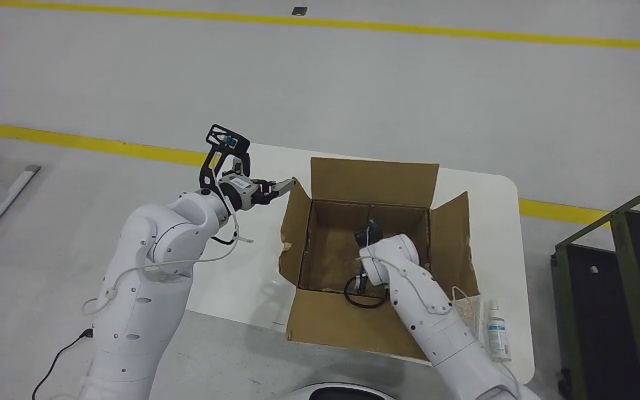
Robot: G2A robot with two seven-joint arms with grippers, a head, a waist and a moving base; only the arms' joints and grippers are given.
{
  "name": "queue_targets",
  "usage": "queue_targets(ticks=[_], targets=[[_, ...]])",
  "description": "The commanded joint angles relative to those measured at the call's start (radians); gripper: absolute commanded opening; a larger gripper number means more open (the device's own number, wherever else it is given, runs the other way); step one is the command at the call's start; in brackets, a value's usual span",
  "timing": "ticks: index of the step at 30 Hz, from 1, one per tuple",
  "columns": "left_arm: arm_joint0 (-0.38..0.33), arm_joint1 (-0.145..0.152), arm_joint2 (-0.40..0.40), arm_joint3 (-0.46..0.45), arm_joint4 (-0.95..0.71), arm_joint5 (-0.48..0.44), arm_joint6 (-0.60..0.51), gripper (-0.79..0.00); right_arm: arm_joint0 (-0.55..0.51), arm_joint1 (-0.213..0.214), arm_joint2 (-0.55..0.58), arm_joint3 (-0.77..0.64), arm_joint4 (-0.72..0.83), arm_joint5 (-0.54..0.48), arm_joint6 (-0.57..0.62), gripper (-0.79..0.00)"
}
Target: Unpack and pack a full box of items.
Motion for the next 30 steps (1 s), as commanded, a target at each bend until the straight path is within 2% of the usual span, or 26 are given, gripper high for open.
queue_targets(ticks=[1,7,13,20,30], targets=[[0.000,0.000,0.000,0.000,0.000,0.000,0.000,0.000,0.002,-0.001,0.005,0.000,0.018,-0.010,-0.004,-0.437],[0.000,0.000,0.000,0.000,0.000,0.000,0.000,0.000,-0.005,-0.001,0.044,-0.045,0.115,-0.070,-0.002,-0.428],[0.000,0.000,0.000,0.000,0.000,0.000,0.000,0.000,-0.020,0.006,0.064,-0.102,0.107,-0.082,0.006,-0.431],[0.000,0.000,0.000,0.000,0.000,0.000,0.000,0.000,-0.041,0.013,0.042,-0.164,-0.057,-0.035,0.047,-0.419],[0.000,0.000,0.000,0.000,0.000,0.000,0.000,0.000,-0.015,-0.001,-0.001,-0.064,-0.178,0.019,0.064,-0.428]])
